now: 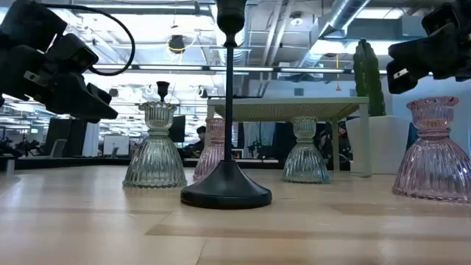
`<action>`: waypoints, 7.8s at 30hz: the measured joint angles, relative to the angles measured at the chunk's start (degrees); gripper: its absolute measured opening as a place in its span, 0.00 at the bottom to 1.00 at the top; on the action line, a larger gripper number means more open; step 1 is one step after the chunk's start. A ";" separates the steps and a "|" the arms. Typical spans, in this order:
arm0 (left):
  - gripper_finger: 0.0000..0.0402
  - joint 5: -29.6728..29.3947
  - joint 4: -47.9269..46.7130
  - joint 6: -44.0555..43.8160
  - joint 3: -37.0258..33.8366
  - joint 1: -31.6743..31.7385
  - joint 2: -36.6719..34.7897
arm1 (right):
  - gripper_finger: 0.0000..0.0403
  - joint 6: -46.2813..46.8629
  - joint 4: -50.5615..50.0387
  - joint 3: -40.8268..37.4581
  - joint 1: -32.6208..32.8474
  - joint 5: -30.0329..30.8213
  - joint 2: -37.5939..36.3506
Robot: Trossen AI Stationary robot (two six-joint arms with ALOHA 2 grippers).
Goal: Pick & Place candle stick holders
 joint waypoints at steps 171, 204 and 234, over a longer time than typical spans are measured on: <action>0.44 -34.93 41.97 5.41 2.80 14.26 32.99 | 0.00 -4.11 4.50 1.20 -0.03 22.56 0.20; 0.23 -24.17 47.36 -4.50 11.61 27.06 49.05 | 0.00 -5.18 4.55 1.25 -0.10 25.16 0.20; 0.03 -26.86 19.45 3.32 34.48 22.33 49.00 | 0.00 -5.04 3.86 1.25 -0.03 25.14 0.17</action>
